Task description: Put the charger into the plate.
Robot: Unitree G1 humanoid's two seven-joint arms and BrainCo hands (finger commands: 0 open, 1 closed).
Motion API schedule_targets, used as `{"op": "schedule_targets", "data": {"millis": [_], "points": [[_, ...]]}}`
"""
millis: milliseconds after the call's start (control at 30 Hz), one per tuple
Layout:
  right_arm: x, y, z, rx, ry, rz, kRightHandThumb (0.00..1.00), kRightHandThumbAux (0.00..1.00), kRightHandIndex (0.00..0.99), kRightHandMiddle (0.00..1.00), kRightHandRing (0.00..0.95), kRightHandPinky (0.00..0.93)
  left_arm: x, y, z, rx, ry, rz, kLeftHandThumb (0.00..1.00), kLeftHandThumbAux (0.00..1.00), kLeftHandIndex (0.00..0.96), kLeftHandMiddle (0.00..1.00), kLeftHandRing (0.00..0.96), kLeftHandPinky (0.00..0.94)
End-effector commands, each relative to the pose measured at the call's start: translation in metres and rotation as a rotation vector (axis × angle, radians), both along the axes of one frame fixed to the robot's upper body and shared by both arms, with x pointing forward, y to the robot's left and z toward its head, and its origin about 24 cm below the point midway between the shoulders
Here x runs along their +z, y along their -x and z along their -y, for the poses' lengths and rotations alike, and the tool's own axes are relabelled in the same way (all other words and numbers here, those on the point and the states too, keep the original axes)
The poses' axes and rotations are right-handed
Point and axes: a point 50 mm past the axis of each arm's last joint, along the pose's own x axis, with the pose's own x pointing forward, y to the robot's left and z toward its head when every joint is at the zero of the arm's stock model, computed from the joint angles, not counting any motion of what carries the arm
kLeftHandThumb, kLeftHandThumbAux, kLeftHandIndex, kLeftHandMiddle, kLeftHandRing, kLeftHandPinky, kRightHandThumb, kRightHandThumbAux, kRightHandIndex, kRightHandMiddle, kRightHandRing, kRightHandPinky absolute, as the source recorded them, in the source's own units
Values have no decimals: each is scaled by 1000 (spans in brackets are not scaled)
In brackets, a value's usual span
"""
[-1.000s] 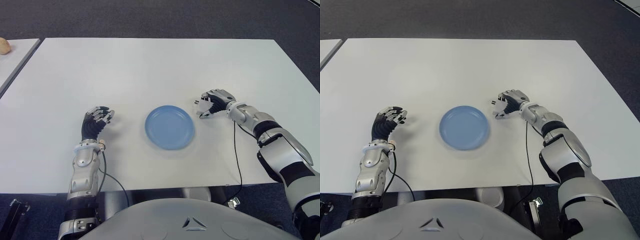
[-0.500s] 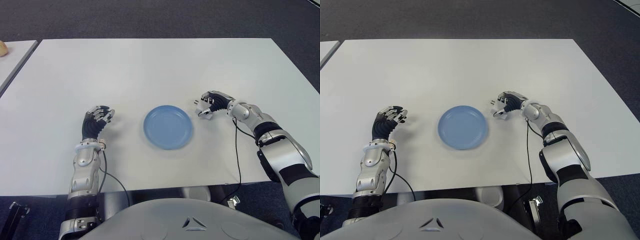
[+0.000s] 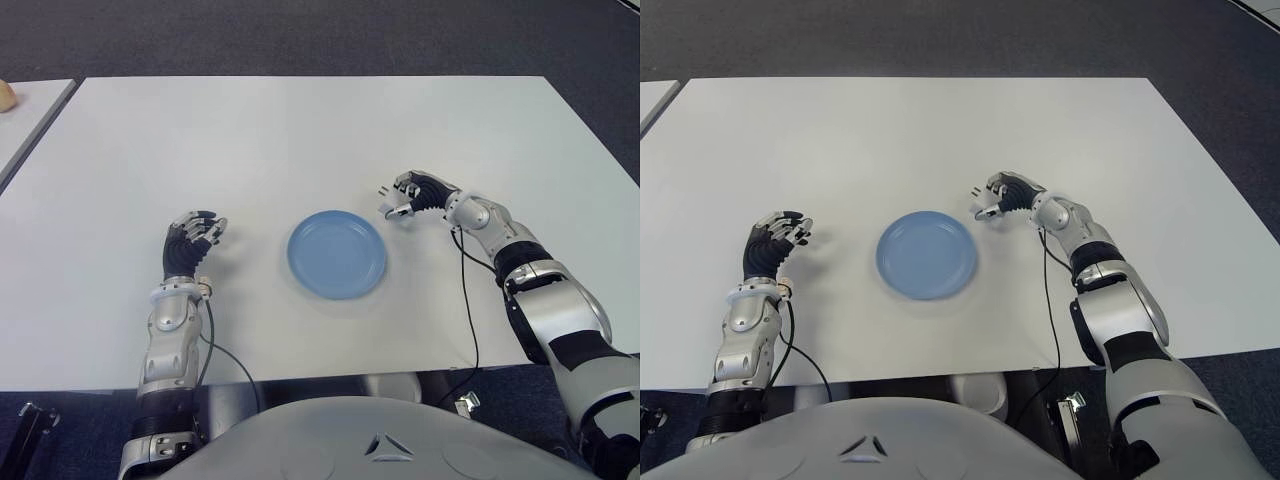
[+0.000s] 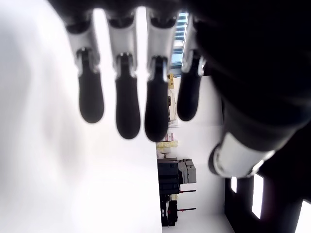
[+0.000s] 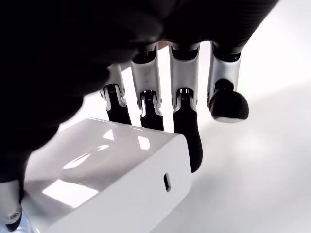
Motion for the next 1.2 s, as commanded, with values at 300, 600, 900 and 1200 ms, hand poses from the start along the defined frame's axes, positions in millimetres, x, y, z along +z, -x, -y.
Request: {"op": "schedule_targets", "data": {"millis": [300,600,900,1200], "points": [[35,-3,-19,28,-105,180,845,677,429,552,869,866,-2,-3,0,9,8,-15,702,723,429,525,528,493],[57,6,-48,131,-124,252,844,678,424,552,874,865,-3,-5,1,9,6,-12,702,723,427,522,530,512],[56,23,-81,261,-129,275,844,680,421,556,865,849,-3,-6,3,3,5,-14,702,723,427,521,529,505],[44,42,-98,399,-158,238,777,700,430,726,865,858,-3,-5,4,3,3,-11,701,723,426,514,516,499]]}}
